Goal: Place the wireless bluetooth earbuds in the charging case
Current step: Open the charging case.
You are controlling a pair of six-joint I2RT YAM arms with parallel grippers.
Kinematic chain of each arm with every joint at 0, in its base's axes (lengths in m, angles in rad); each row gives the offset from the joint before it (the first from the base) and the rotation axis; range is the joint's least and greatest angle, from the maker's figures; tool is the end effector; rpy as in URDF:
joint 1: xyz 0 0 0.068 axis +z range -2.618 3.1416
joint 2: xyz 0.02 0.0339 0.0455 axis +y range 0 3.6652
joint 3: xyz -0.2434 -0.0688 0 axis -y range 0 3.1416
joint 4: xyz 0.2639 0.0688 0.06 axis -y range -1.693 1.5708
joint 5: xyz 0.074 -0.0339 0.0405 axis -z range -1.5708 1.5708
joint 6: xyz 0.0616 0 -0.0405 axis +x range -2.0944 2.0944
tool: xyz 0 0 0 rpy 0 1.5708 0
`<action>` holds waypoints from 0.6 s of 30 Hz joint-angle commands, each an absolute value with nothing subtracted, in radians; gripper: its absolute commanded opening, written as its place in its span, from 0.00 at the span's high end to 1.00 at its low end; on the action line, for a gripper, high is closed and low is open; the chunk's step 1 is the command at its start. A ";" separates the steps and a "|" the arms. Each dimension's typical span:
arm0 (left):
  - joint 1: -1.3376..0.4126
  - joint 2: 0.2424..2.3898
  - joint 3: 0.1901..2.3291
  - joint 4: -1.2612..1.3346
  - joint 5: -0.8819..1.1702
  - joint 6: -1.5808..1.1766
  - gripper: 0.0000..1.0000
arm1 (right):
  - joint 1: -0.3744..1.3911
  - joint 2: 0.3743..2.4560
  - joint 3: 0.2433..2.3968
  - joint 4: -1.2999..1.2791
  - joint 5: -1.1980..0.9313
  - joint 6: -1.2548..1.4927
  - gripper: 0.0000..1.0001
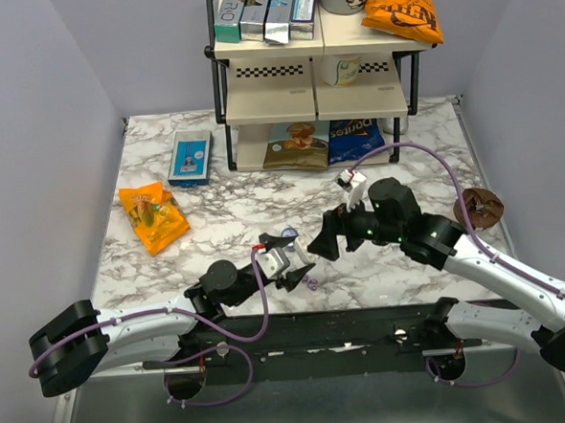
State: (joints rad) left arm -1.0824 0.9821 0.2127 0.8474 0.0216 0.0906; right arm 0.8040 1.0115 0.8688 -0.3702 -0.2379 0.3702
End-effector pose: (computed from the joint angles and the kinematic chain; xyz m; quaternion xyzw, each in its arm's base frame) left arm 0.1168 -0.2226 0.1860 0.3824 0.5611 -0.3557 0.6422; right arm 0.1819 0.2097 0.2760 -0.2430 0.8243 0.3629 0.3604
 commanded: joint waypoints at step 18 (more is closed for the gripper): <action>-1.098 0.943 0.184 0.903 0.008 0.091 1.00 | 0.805 1.086 0.854 -0.308 -0.267 0.417 0.43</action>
State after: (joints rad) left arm -1.0889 0.9627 0.2035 0.8474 0.0143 0.0898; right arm 0.8051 1.1034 0.8684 -0.3252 -0.2764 0.4126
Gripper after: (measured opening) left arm 0.751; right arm 0.610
